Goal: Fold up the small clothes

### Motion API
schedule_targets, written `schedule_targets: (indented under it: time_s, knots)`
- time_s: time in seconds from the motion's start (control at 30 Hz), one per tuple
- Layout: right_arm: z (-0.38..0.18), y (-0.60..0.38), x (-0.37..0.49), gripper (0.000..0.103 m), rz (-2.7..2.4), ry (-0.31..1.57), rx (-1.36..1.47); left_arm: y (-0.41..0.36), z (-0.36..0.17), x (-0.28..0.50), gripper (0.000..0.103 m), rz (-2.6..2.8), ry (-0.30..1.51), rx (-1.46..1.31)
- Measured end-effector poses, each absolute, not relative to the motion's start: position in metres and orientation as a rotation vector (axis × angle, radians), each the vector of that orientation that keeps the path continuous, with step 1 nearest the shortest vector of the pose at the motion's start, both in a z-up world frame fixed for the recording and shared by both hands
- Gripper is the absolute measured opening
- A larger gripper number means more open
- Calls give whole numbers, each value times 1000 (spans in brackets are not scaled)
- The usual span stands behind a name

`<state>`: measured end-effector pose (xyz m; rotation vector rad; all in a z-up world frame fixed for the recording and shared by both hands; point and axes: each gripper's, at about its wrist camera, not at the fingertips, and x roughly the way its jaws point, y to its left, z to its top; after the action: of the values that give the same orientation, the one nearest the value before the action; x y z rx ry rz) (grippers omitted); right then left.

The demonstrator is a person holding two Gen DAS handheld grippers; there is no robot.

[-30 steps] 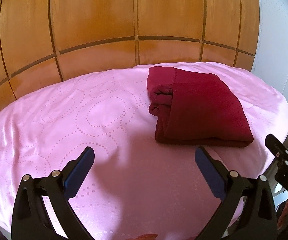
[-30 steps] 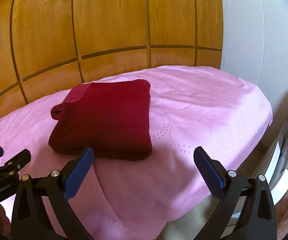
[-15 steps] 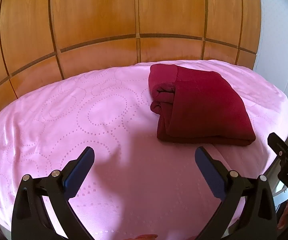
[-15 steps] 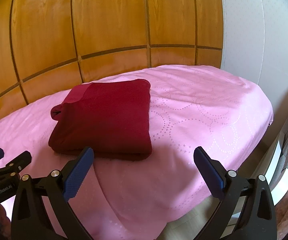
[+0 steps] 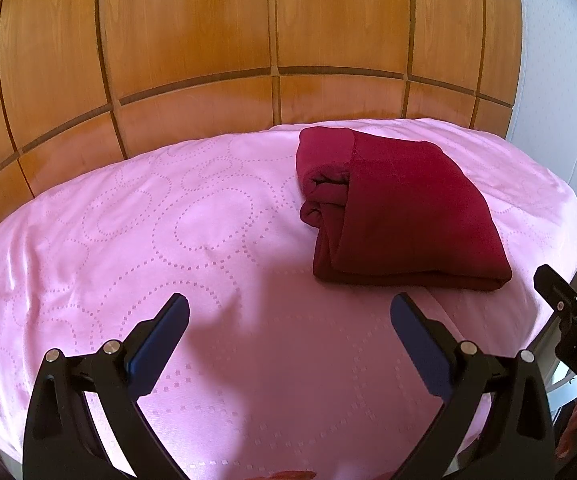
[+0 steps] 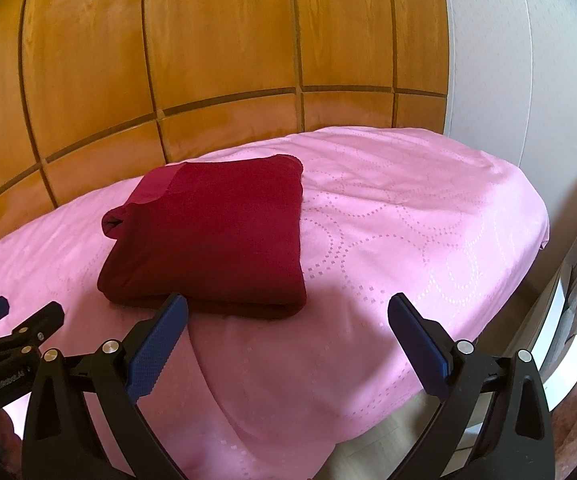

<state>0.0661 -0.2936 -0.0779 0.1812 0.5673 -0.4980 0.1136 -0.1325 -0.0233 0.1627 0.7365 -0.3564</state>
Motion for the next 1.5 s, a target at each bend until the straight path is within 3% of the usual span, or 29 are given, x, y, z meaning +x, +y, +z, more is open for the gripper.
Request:
schedule_targets:
  time_s: [1.5]
  knots:
    - [-80,-294,66,99,-493,578,185,-134,-27,115,100,-350,749,155]
